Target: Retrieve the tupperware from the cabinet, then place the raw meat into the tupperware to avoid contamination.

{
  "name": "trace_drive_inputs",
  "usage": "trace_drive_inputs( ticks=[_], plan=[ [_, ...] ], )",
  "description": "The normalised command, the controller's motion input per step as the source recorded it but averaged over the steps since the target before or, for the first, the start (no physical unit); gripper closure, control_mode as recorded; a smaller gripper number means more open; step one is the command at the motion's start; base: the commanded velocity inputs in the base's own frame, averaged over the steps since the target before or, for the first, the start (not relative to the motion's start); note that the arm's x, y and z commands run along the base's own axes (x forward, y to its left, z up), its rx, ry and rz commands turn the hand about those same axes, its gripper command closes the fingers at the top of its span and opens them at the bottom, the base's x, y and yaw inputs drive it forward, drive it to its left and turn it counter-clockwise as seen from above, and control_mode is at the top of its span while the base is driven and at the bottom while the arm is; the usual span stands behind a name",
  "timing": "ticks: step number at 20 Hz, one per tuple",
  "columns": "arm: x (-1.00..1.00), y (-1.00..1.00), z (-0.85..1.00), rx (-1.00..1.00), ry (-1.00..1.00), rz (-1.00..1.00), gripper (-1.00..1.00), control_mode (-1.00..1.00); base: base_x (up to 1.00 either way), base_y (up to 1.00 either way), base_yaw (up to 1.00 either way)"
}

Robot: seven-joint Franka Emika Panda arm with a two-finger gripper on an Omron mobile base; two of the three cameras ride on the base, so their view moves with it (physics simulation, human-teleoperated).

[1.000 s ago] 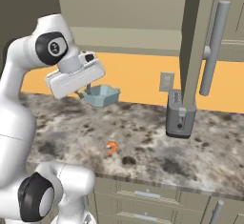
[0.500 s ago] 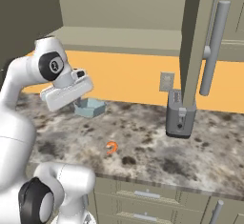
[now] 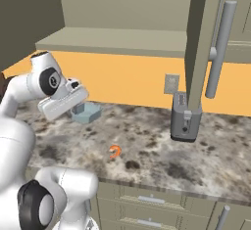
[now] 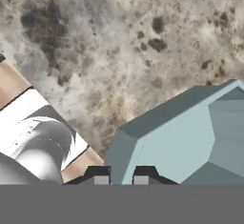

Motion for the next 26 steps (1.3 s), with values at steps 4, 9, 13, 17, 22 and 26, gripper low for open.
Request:
trace_drive_inputs(
  ticks=[4,9,13,17,22,26],
  plan=[
    [0.29,0.24,-0.69,-0.03,0.00,-0.07,1.00,-1.00,0.00,0.00,0.00],
    [0.20,0.21,-0.58,0.00,-0.01,-0.07,1.00,-1.00,0.00,0.00,0.00],
    [0.03,0.02,-0.68,-0.01,0.06,-0.08,1.00,-1.00,0.00,0.00,0.00],
    [0.11,0.00,-0.67,-0.02,0.06,-0.07,1.00,-1.00,0.00,0.00,0.00],
    [0.12,0.00,-0.67,-0.04,0.05,-0.07,1.00,-1.00,0.00,0.00,0.00],
    [0.15,0.00,-0.64,-0.03,0.00,-0.06,1.00,-1.00,0.00,0.00,0.00]
  ],
)
